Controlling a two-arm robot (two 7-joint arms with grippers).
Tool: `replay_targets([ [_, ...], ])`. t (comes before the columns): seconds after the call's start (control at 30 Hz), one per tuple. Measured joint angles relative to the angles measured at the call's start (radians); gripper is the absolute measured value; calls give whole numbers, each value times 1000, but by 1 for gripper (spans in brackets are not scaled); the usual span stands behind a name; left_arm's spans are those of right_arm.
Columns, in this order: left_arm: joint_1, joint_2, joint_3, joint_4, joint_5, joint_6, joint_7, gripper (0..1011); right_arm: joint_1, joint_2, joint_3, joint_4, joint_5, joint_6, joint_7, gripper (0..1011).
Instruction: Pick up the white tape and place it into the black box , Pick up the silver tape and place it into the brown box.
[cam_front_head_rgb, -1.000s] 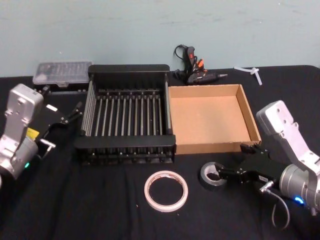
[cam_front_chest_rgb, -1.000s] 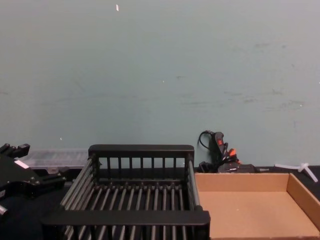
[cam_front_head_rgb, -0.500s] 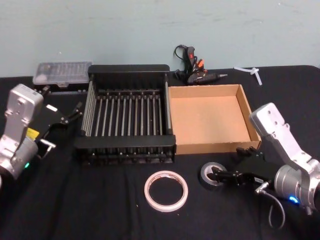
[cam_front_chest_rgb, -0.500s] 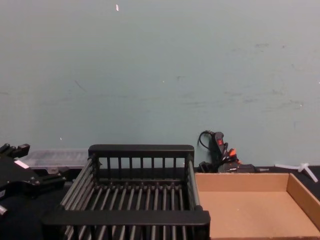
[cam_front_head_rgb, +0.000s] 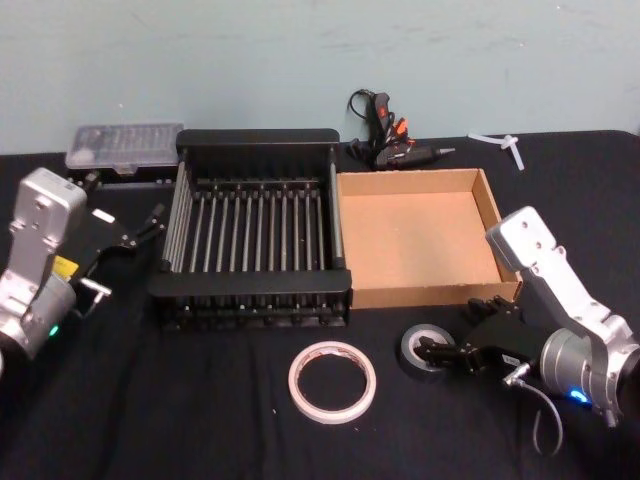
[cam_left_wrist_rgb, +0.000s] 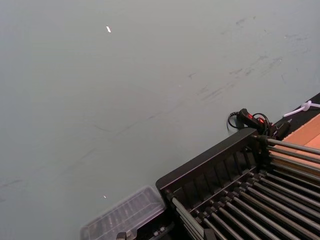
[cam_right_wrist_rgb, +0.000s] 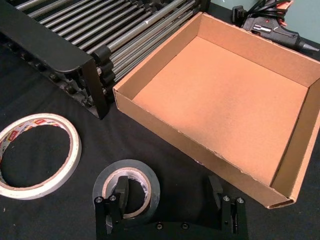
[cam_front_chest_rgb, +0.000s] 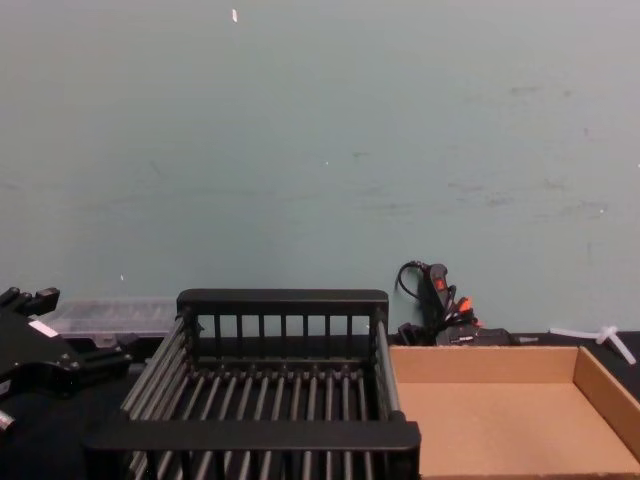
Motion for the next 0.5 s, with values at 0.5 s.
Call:
replay_targets([
  [0.5,0,0,0,0,0,0,0,1001,8,-19,6,17,-25,9,14,1002],
])
